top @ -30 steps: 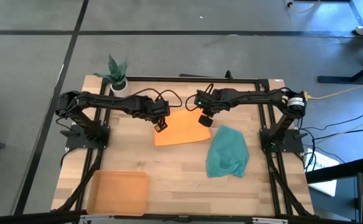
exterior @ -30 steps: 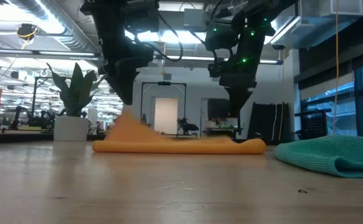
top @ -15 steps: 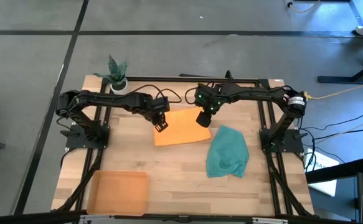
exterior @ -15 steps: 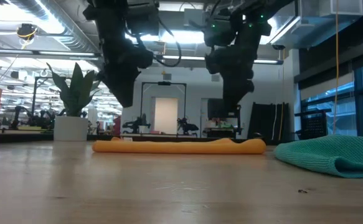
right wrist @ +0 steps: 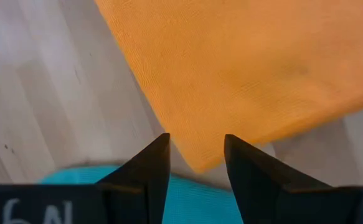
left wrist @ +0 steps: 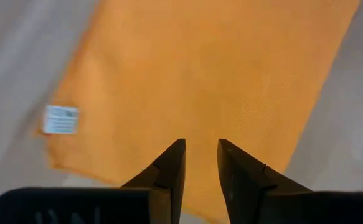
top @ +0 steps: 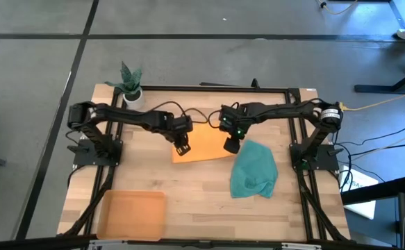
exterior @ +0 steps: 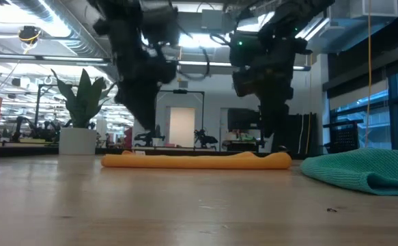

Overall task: Roll microfiber towels into tight, uniform cylinder then place into a basket
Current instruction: Roll the orange microfiber towel

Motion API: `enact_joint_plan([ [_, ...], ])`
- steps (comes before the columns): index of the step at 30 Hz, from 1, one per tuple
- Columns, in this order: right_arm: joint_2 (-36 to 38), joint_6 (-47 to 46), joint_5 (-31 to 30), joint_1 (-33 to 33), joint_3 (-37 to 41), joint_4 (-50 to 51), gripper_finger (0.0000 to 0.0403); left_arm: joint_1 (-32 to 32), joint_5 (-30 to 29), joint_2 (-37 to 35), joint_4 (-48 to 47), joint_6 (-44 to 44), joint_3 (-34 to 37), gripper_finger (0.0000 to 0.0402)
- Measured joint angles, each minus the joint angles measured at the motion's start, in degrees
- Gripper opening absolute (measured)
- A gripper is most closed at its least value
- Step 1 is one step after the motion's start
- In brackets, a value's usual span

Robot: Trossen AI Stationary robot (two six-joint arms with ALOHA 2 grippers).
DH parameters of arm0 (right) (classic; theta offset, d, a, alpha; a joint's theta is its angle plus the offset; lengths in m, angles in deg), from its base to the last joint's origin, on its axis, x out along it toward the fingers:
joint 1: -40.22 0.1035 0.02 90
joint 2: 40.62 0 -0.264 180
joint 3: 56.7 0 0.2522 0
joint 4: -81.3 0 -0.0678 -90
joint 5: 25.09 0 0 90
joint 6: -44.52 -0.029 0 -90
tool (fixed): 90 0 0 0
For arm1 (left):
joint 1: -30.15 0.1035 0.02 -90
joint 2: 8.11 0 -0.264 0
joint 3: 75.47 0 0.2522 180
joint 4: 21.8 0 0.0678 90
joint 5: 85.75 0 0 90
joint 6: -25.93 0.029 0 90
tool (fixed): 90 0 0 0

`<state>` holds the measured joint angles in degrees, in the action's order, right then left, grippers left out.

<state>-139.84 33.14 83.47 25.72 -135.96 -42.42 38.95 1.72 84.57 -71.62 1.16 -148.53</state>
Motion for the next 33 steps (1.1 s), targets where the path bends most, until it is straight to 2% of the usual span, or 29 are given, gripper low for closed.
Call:
enact_joint_plan([
  [3, 0.00, -1.92, 0.59, 0.52, 2.19, -3.28, 0.0152, -0.45, -0.02, 2.10, -0.53, 0.00, 0.67, 0.0083],
  [7, -0.02, -1.92, 1.98, 0.90, 4.99, -6.50, 0.0152, -0.73, -4.16, 4.16, -0.52, 0.96, 1.43, 0.0083],
  [13, -0.02, -3.47, 2.09, 0.83, 9.25, -12.91, 0.0152, -0.96, -3.09, 5.43, -1.17, 2.12, 1.96, 0.0082],
  [22, -0.07, -3.42, -8.01, 0.66, 10.74, -14.83, 0.0152, -4.46, -2.31, 5.39, -0.19, 2.93, 2.69, 0.0082],
  [33, -0.07, -3.21, -13.66, -1.44, 10.74, -16.39, 0.0152, -9.90, -2.58, 5.22, 0.49, 1.01, 5.93, 0.0082],
])
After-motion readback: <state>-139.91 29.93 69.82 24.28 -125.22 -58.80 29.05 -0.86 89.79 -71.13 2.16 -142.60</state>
